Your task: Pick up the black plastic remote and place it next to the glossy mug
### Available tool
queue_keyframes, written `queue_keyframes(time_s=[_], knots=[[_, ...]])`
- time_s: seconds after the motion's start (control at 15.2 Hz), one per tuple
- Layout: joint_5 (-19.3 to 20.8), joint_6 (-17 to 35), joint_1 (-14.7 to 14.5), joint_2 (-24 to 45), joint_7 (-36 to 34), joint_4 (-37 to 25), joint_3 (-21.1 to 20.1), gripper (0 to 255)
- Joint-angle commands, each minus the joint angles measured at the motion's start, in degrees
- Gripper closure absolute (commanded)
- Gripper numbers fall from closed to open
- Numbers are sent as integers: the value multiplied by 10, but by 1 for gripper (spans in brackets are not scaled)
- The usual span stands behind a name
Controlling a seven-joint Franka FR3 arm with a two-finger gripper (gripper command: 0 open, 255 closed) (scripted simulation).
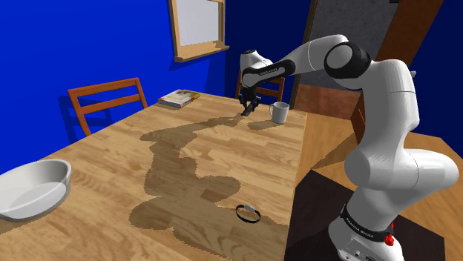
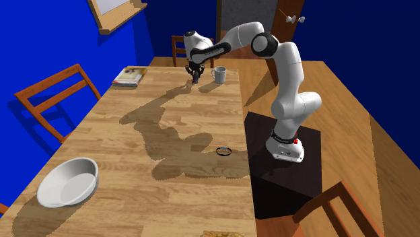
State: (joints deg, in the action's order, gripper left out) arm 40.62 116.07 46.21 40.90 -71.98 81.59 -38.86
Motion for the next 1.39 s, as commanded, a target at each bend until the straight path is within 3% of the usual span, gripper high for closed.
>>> queue_keyframes(time_s=[0.0,0.66,0.73,1.06,1.32], knots=[[5,12,1,4,-5,9,3,255],[12,25,0,13,-11,15,8,255],[12,25,0,13,-11,15,8,0],[12,25,0,13,-11,15,8,0],[-13,-18,4,-26,1,7,-12,0]])
